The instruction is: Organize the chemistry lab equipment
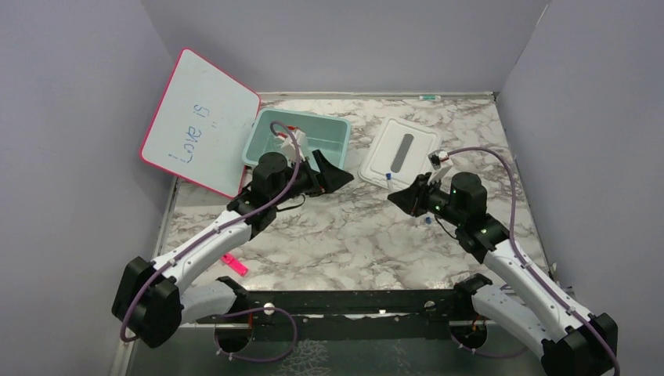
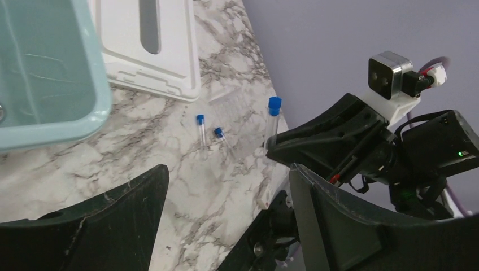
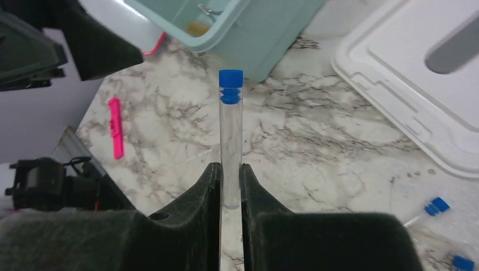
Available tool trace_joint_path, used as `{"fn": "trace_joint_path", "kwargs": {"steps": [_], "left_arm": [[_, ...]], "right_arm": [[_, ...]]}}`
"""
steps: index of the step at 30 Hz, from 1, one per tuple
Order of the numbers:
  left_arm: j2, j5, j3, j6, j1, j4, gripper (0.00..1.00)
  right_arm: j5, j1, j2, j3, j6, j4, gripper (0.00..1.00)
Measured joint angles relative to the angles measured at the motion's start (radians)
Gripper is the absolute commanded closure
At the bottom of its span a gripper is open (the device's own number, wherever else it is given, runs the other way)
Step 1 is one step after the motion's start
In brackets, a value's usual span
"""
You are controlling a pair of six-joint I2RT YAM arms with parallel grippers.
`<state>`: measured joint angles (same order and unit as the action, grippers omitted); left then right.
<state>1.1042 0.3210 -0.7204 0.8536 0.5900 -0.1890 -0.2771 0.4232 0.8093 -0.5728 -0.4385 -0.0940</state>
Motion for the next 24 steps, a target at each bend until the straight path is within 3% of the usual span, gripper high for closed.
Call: {"fn": "trace_joint_path", "kwargs": {"steps": [10, 15, 24], "left_arm": [[0.163, -0.028, -0.124, -0.002, 0.209, -0.077, 0.48], [0.203, -0.119, -0.130, -0.031, 0.262, -0.095, 0.54], [0.221, -0.249, -0.130, -0.071, 0.323, -0.126, 0.76]], "right_arm": [[-0.267, 0.000, 0.000, 0.042, -0.028, 0.163, 0.91], [-0.310, 0.000, 0.000, 0.074, -0.089, 0.232, 0.91], [-0.328, 0.000, 0.001, 0.087, -0.145, 0.291, 0.90]]}}
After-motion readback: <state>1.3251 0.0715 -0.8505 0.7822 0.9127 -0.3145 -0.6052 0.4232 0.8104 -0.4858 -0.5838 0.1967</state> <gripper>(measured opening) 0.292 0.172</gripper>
